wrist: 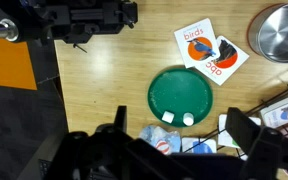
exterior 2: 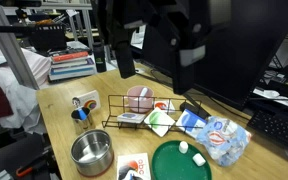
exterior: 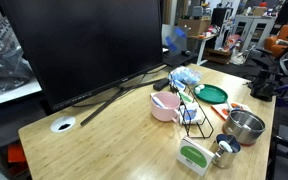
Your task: Pick up the white object from the silver jug and put it on the table.
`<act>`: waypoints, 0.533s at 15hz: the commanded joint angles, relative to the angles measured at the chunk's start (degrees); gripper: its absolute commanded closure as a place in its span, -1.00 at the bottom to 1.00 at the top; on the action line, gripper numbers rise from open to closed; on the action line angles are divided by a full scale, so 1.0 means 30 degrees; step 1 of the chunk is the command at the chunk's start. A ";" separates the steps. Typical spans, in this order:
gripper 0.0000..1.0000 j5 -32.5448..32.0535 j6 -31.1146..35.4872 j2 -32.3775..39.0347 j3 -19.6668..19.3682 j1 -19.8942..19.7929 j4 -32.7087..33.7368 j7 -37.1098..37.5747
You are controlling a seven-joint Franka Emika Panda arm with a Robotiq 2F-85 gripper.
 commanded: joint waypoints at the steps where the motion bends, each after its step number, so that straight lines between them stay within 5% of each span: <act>1: -1.00 0.0000 -0.0062 -0.0006 -0.0016 0.0032 0.0053 0.0008; 8: -1.00 0.0225 -0.0044 0.0165 -0.0016 0.0558 0.0174 -0.0852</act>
